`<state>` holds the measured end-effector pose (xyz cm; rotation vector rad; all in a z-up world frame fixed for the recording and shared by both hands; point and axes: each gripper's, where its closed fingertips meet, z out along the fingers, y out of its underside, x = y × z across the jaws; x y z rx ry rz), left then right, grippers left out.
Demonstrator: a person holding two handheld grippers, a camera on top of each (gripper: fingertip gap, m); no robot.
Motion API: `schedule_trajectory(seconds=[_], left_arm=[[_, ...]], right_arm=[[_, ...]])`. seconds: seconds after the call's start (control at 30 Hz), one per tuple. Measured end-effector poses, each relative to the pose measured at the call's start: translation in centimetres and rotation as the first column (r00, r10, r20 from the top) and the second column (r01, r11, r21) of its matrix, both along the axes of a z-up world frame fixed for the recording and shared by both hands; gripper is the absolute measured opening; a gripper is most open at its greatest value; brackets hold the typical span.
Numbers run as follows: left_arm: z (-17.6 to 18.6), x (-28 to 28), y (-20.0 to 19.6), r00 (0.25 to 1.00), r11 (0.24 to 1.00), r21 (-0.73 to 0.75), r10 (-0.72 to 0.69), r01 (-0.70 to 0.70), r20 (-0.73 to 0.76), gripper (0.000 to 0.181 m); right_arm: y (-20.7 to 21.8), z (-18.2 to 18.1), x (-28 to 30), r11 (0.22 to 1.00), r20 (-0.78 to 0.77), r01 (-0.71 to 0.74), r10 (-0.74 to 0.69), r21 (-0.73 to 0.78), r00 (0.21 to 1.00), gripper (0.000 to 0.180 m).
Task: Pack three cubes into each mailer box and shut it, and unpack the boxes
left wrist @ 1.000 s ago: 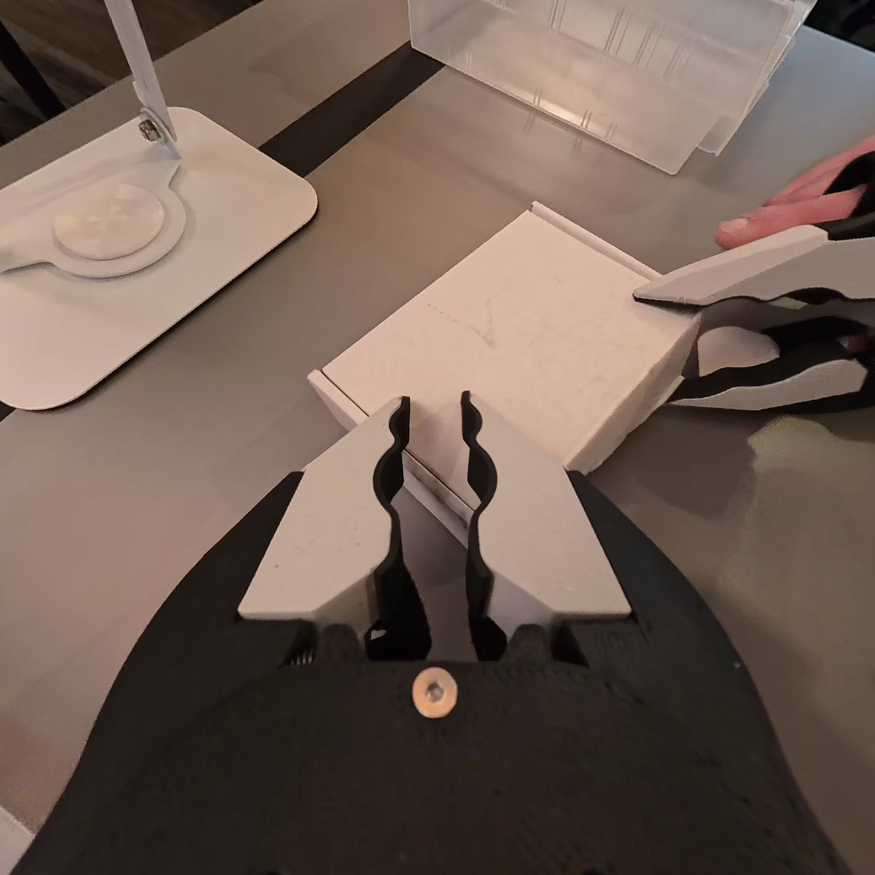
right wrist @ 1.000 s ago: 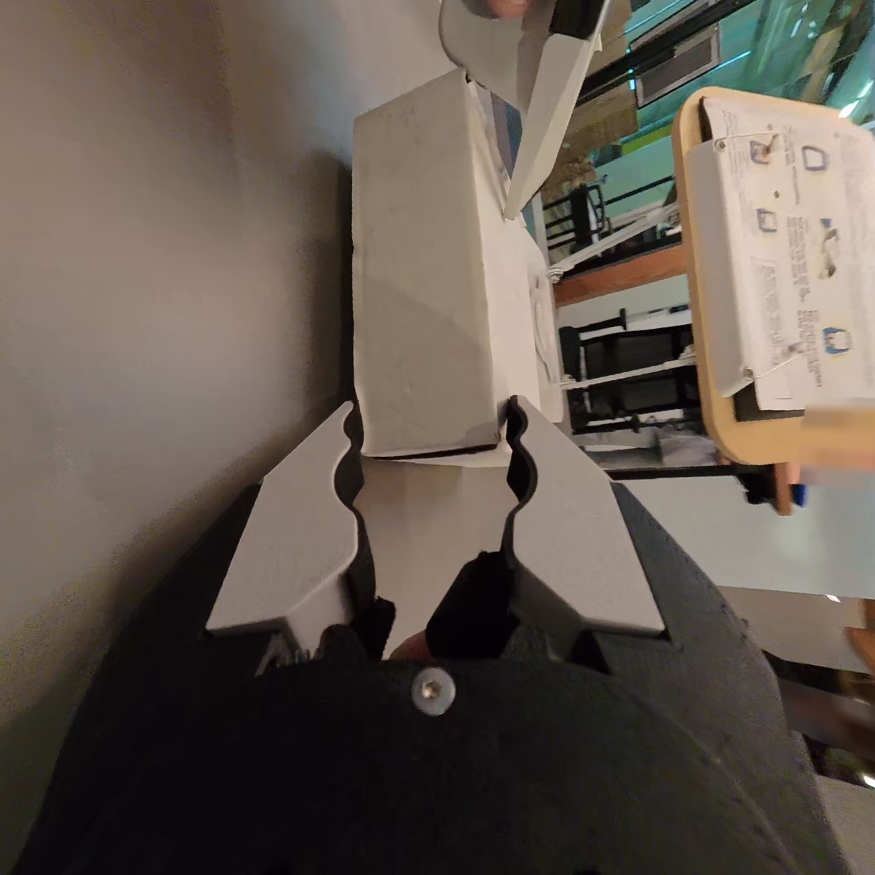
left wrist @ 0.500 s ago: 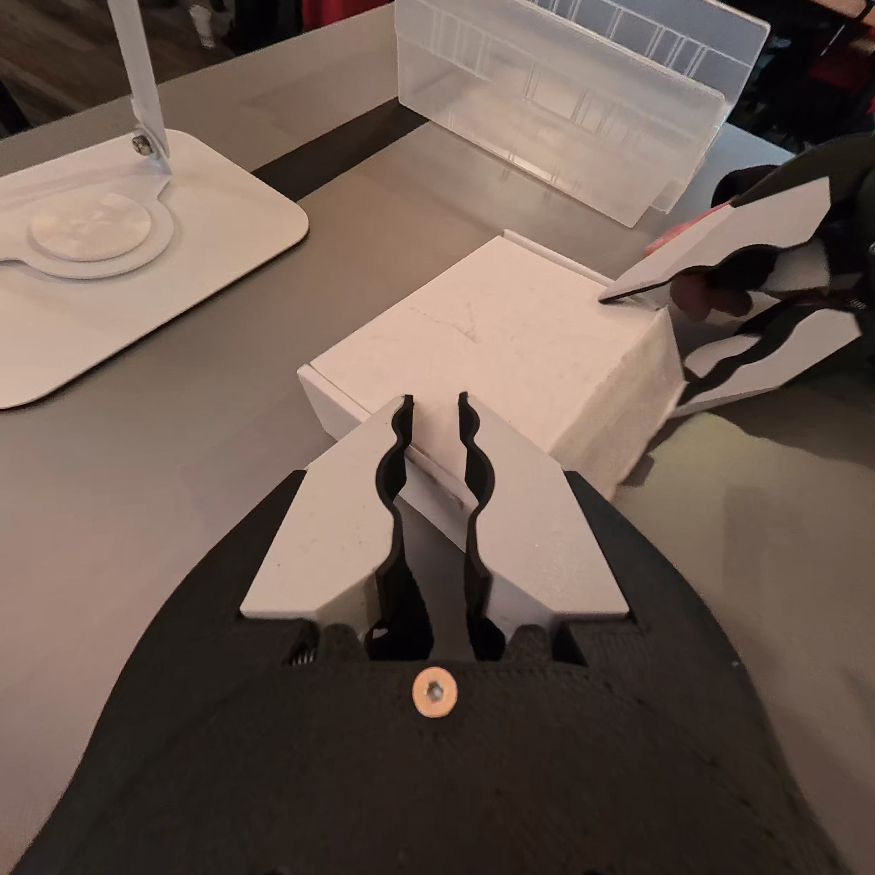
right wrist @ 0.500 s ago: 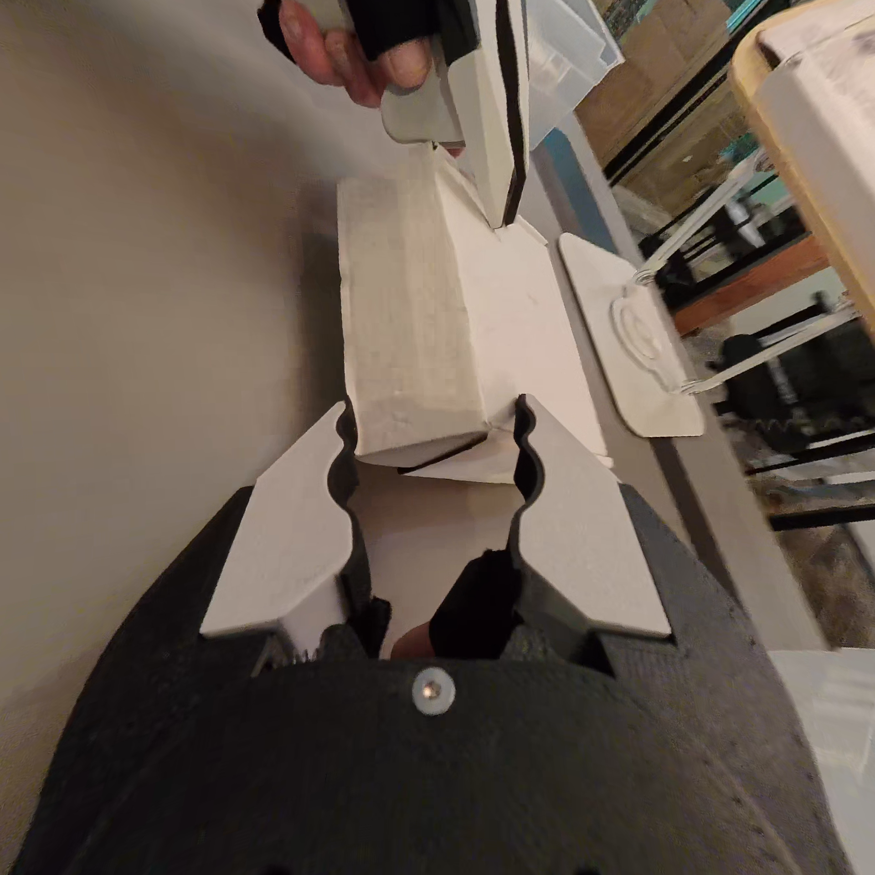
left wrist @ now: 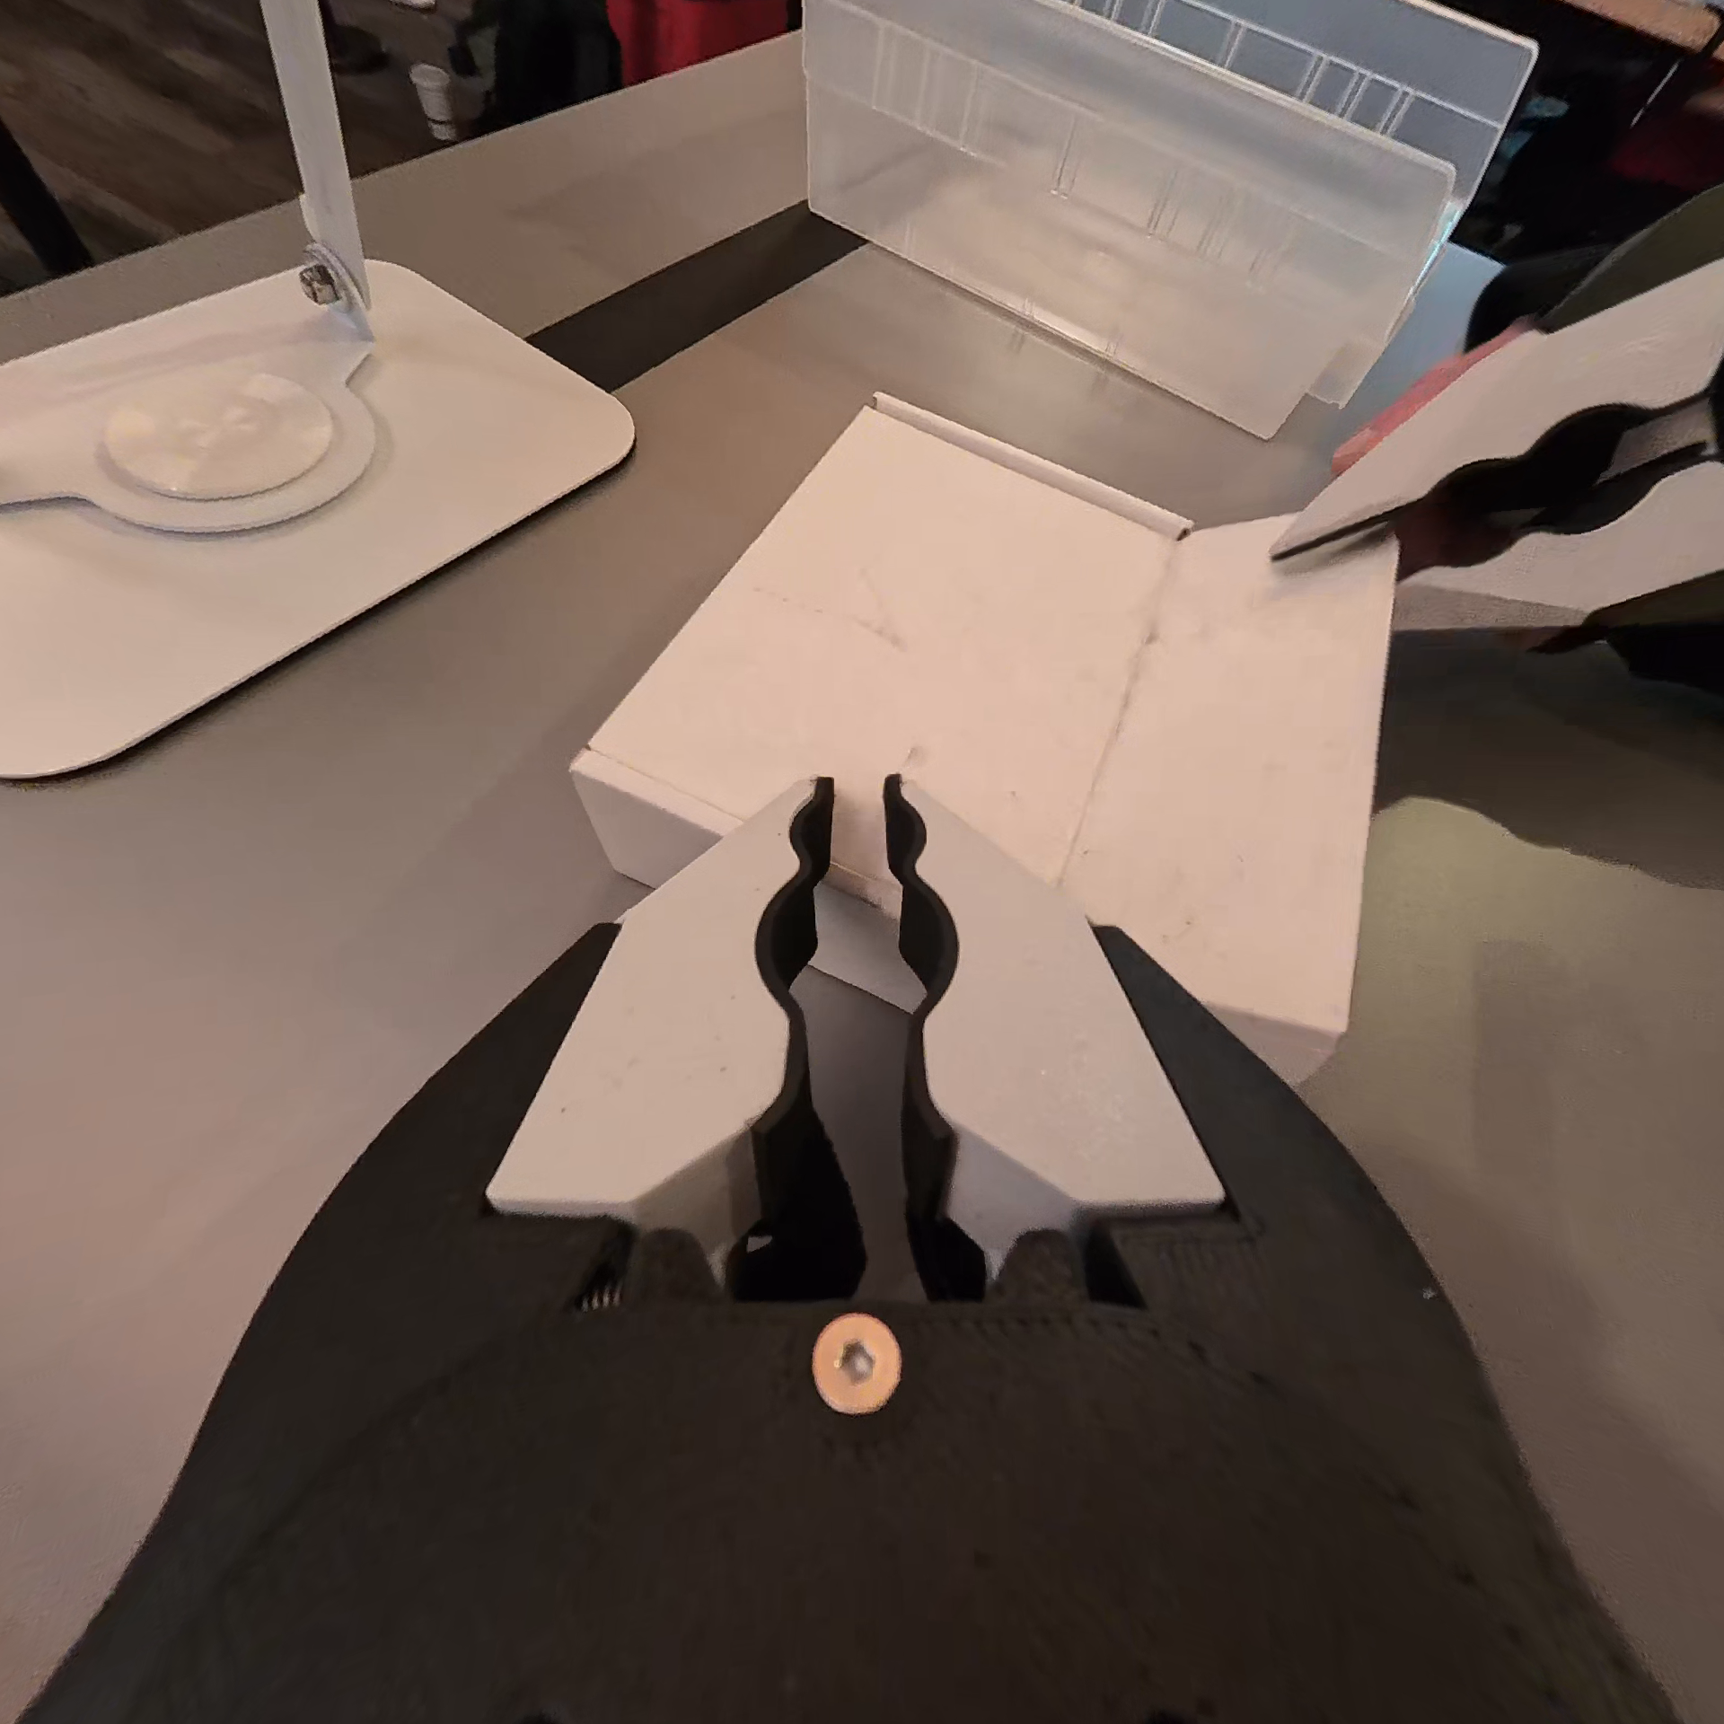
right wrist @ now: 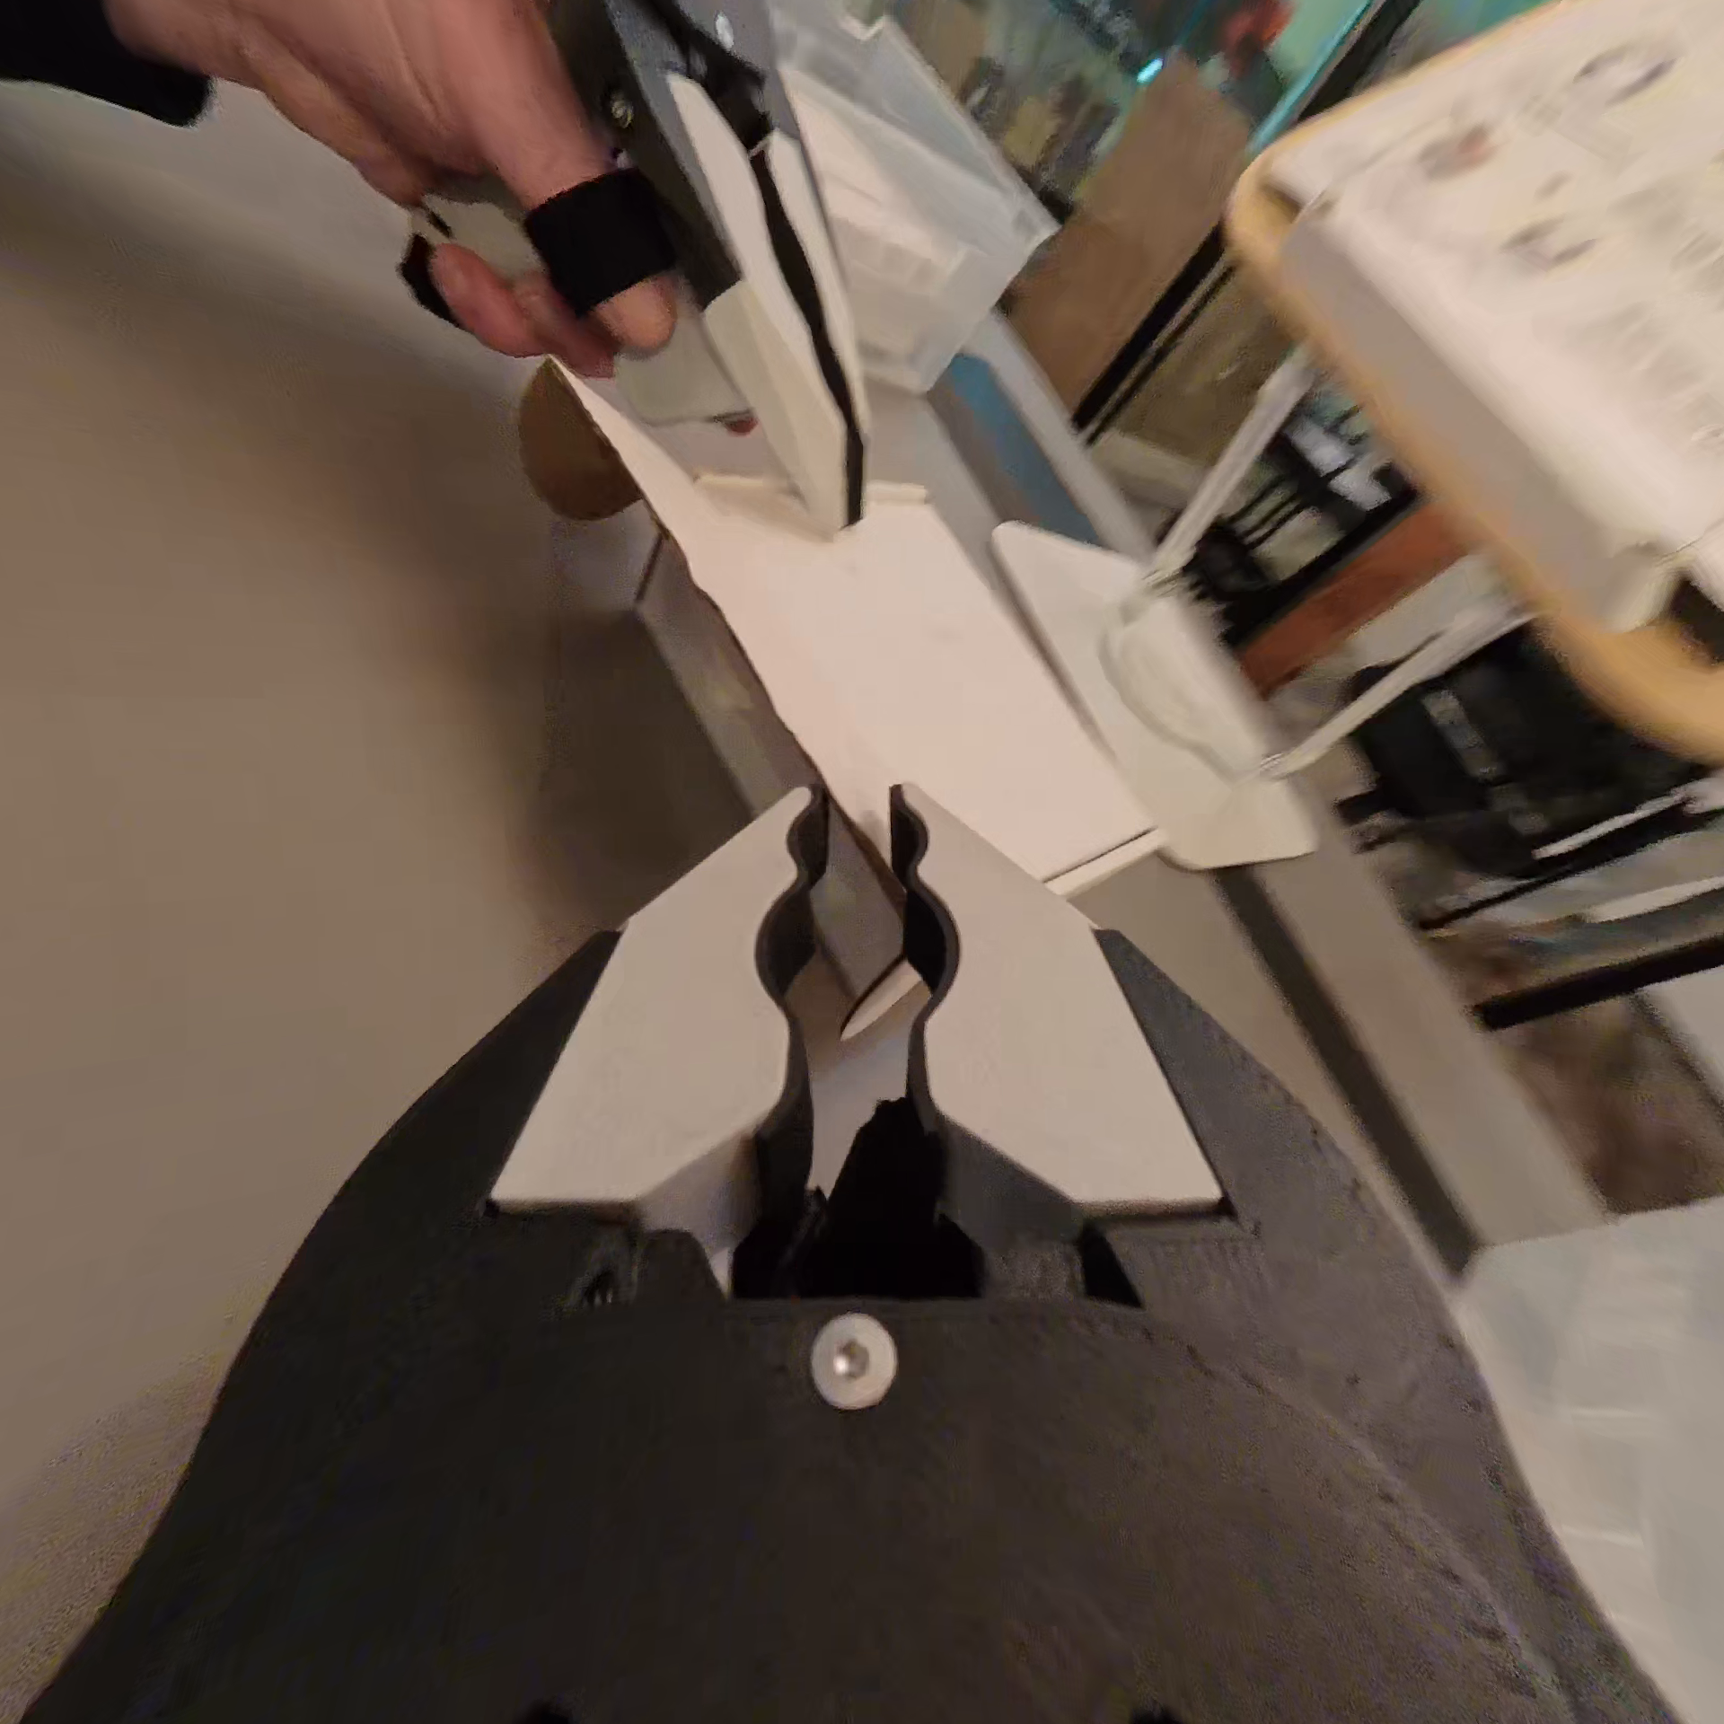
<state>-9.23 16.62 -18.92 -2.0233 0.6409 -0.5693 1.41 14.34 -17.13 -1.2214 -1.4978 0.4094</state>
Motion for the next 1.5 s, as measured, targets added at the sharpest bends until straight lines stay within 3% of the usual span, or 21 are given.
schedule_trajectory(seconds=[0.1, 0.33, 0.57, 0.77, 0.9, 1.23, 1.4, 1.5], left_arm=[[0.0, -0.2, 0.1, 1.000, 1.000, 0.011, 0.001, -0.001, -0.012, 0.009], [0.8, -0.4, -0.8, 0.999, 0.998, 0.058, 0.015, -0.013, -0.031, 0.007], [0.1, -0.5, -0.8, 0.994, 0.996, 0.085, 0.018, -0.009, -0.112, 0.004], [0.0, -0.4, -1.0, 0.997, 0.997, 0.079, -0.003, 0.009, -0.077, 0.000], [0.0, -0.2, -0.8, 0.986, 0.994, 0.109, 0.000, 0.018, -0.167, 0.000], [-0.1, 0.1, -0.9, 0.985, 0.993, 0.109, -0.024, 0.043, -0.170, 0.000], [-0.1, 0.0, -0.8, 0.978, 0.993, 0.108, -0.025, 0.049, -0.207, 0.000], [-0.1, 0.1, -0.9, 0.978, 0.992, 0.112, -0.029, 0.053, -0.209, 0.000]], right_arm=[[1.0, 0.4, -0.2, 0.986, 0.057, 0.055, -0.064, 0.156, 0.996, 0.007], [0.8, 0.0, -0.2, 0.988, 0.125, 0.048, -0.067, 0.149, 0.990, 0.002], [0.8, 0.4, -0.3, 0.996, 0.106, 0.027, -0.036, 0.083, 0.994, 0.002], [1.4, 2.5, 0.1, 0.999, -0.006, 0.028, -0.028, -0.045, 1.000, 0.002], [1.9, 3.9, -0.2, 0.996, -0.024, 0.035, -0.037, -0.087, 0.999, 0.002], [8.8, 10.4, -2.1, 0.970, -0.067, 0.172, -0.186, -0.172, 0.980, 0.005], [13.5, 10.3, -3.6, 0.931, -0.017, 0.260, -0.274, -0.257, 0.962, 0.006], [16.6, 7.9, -3.7, 0.893, 0.081, 0.354, -0.346, -0.279, 0.935, 0.006]])
